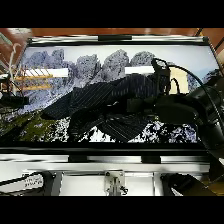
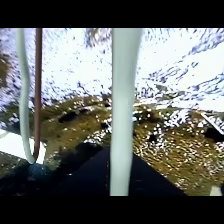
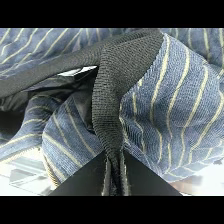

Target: Fold the shirts.

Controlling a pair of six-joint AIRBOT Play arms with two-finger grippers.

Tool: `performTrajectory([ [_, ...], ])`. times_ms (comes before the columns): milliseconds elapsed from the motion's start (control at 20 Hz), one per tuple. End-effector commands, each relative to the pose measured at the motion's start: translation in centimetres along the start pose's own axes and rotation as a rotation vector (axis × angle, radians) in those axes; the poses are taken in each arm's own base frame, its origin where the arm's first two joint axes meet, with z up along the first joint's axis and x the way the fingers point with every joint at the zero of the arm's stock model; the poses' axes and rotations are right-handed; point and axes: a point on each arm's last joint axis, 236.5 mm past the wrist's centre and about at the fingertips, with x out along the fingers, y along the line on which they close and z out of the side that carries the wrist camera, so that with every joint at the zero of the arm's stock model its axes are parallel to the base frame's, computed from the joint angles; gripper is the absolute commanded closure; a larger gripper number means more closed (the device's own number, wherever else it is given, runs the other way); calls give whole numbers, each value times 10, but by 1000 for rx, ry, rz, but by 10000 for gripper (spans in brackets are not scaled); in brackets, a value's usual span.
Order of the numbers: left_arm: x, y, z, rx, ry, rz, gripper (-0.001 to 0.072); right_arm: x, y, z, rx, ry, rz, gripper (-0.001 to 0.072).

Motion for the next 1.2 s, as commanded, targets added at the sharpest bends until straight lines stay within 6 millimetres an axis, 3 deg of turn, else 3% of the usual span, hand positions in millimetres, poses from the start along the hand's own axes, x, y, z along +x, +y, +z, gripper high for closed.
performTrajectory([
  [0, -46, -24, 26, 2, -113, -48, 642, -3, -7, 5, -33, -17, -32, 597],
  [200, -123, -97, 43, 120, -259, -161, 643, -24, -22, 30, -73, -101, -117, 597],
  [300, -170, -142, 35, 228, -316, -232, 642, -34, -32, 45, -76, -150, -157, 597],
  [450, -228, -204, -22, 466, -280, -357, 642, -40, -46, 56, -40, -175, -180, 597],
  [550, -253, -227, -66, 538, -204, -427, 643, -42, -56, 61, -31, -186, -205, 597],
  [650, -269, -241, -107, 638, -127, -474, 644, -46, -67, 67, -64, -207, -255, 597],
  [800, -287, -265, -150, 861, -89, -535, 644, -51, -79, 73, -86, -232, -312, 597],
  [950, -284, -247, -182, 1002, 29, -450, 644, -55, -89, 74, -95, -232, -360, 597],
  [1150, -286, -225, -192, 1108, 57, -391, 644, -60, -102, 76, -118, -235, -423, 597],
])
